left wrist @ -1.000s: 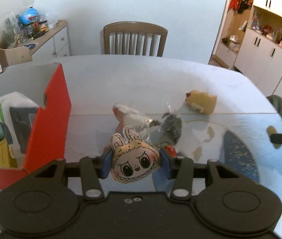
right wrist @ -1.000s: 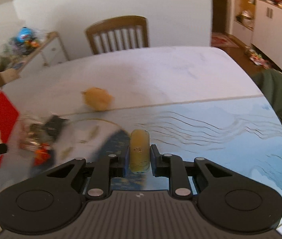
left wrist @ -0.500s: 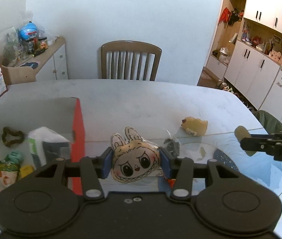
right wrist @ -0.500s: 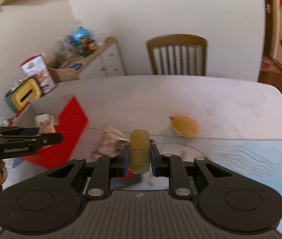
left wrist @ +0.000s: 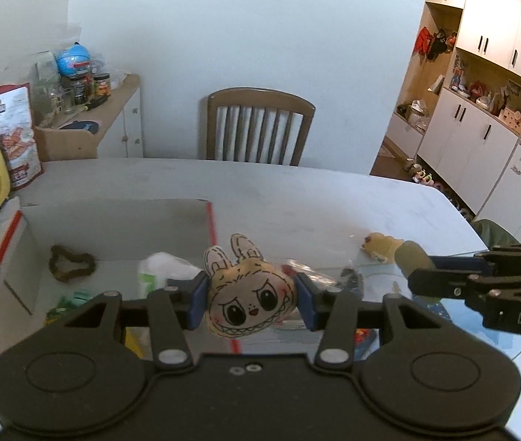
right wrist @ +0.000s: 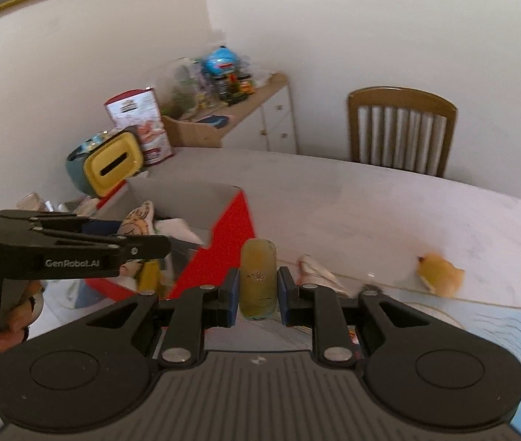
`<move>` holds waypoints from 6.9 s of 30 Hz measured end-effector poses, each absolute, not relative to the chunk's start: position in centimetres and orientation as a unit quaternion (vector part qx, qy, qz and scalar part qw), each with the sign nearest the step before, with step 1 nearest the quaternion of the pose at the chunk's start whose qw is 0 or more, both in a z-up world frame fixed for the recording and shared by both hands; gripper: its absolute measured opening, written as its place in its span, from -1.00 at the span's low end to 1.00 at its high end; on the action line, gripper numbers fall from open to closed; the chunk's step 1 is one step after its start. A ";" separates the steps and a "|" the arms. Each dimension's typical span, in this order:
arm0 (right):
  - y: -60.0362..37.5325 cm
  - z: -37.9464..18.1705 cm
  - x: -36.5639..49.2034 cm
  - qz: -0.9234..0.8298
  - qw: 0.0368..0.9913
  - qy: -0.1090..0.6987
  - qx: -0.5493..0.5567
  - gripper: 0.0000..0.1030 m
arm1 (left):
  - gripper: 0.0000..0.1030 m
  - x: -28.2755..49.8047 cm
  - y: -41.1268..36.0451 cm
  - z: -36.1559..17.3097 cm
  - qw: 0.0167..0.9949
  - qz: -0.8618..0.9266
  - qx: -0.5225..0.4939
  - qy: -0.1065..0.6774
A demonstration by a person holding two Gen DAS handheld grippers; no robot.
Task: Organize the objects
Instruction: 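Carry the bunny doll and yellow snack over the cardboard box, then lower into the box and open the left gripper while the right releases the yellow snack, then move both grippers back toward the remaining items on the table, then lower the left gripper over the silver bag while the right approaches the orange pig plush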
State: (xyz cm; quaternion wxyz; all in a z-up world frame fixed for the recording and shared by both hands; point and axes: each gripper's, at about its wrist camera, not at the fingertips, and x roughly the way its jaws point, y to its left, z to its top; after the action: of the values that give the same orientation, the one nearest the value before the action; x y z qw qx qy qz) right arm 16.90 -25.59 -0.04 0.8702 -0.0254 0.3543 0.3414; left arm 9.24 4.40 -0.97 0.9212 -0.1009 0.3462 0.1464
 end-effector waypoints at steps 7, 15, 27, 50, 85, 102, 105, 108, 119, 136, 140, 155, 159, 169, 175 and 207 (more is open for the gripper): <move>-21.2 0.3 16.3 0.357 0.863 0.355 -0.036 -0.60 | -0.07 7.8 7.9 -0.6 0.919 0.155 -0.101 0.348; -16.8 -0.2 16.2 0.367 0.856 0.361 -0.046 -0.60 | -0.07 6.7 12.4 -0.6 0.913 0.169 -0.106 0.356; -9.1 -2.2 16.2 0.383 0.841 0.376 -0.070 -0.60 | -0.07 7.0 19.2 -1.8 0.901 0.185 -0.099 0.379; 1.3 -9.6 18.3 0.359 0.812 0.448 -0.107 -0.60 | -0.08 10.9 24.6 -8.8 0.870 0.150 -0.104 0.458; 2.1 -10.9 18.5 0.346 0.799 0.484 -0.084 -0.59 | 0.21 11.5 26.0 -11.6 0.842 0.129 -0.149 0.501; -1.4 -6.1 16.8 0.371 0.815 0.445 -0.035 -0.53 | 0.29 8.7 23.2 -7.6 0.875 0.128 -0.105 0.455; -2.4 -5.5 16.7 0.371 0.817 0.440 -0.023 -0.39 | 0.32 8.2 22.5 -6.6 0.882 0.125 -0.099 0.442; -3.5 -4.8 16.5 0.369 0.823 0.431 -0.016 -0.13 | 0.34 7.8 21.9 -5.6 0.889 0.123 -0.098 0.431; -7.2 -2.5 15.5 0.373 0.839 0.395 -0.004 0.05 | 0.45 6.5 19.3 -2.9 0.905 0.112 -0.080 0.402; -15.0 -0.1 14.4 0.357 0.871 0.339 0.009 0.33 | 0.62 6.0 13.3 -0.4 0.918 0.087 -0.071 0.379; -17.0 0.3 13.9 0.356 0.875 0.328 0.004 0.42 | 0.67 6.4 11.6 -0.2 0.920 0.084 -0.067 0.376; -26.5 0.3 14.6 0.299 0.905 0.303 -0.021 0.59 | 0.96 8.6 6.6 -0.9 0.924 0.079 -0.062 0.369; -29.2 -0.5 15.7 0.277 0.909 0.309 -0.021 0.59 | 0.99 9.7 5.3 -1.5 0.925 0.074 -0.063 0.368; -35.3 -2.8 18.6 0.227 0.915 0.334 -0.006 0.59 | 0.99 13.5 1.1 -3.7 0.923 0.066 -0.054 0.375; -37.2 -4.3 20.9 0.215 0.914 0.344 -0.009 0.59 | 0.99 16.4 -1.0 -6.0 0.915 0.074 -0.044 0.395; -37.1 -13.4 35.2 0.253 0.867 0.419 -0.092 0.59 | 0.98 25.3 -0.4 -16.2 0.852 0.159 -0.069 0.494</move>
State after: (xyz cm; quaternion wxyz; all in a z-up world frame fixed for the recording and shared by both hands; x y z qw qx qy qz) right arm 35.20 -37.13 -13.41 0.8672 -0.0925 0.4187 0.2533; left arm 25.26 -0.35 -16.20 0.8519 -0.0687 0.4941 0.1594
